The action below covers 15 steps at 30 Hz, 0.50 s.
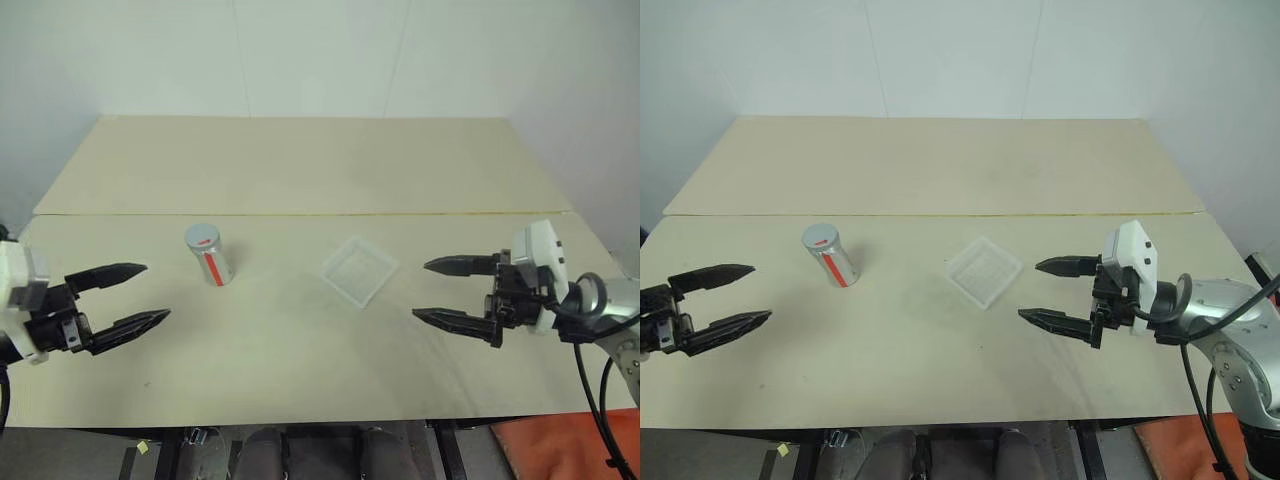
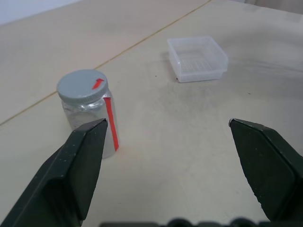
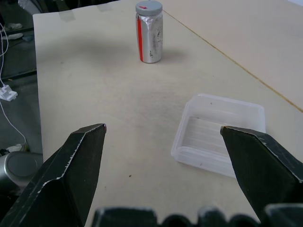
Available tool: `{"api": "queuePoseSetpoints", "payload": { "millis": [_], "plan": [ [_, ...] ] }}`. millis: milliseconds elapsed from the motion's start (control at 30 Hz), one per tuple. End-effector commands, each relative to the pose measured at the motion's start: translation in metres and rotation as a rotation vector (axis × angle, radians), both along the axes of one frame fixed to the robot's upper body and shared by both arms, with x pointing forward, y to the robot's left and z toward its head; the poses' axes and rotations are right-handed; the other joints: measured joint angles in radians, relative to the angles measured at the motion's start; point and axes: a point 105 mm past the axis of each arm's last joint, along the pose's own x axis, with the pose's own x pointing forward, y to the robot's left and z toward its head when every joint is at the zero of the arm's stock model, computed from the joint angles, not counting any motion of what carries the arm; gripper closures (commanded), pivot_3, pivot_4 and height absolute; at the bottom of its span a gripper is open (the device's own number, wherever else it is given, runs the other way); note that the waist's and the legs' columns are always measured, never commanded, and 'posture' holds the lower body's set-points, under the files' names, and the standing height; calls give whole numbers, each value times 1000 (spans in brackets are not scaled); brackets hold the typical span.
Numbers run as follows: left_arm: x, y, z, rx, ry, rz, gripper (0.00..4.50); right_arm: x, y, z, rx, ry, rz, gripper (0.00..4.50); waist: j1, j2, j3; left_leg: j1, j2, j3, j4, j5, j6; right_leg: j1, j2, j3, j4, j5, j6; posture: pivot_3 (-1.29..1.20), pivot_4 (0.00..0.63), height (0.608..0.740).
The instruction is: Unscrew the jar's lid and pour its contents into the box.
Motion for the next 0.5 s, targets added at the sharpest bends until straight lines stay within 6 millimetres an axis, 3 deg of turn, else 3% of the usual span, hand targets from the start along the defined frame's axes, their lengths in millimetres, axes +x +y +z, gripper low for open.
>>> {"api": "queuePoseSetpoints", "payload": {
  "millis": [33,500],
  "plan": [
    [0,-6,5,4,-30,-12,28,-3,0,15,10,-60,8,0,0,0,0,0,0,0,0,0,0,0,0,0,0,0,0,0,150,740],
    [5,-10,4,-17,-40,-11,28,-1,-5,18,-10,-66,-17,0,0,0,0,0,0,0,0,0,0,0,0,0,0,0,0,0,150,740]
  ]
}}
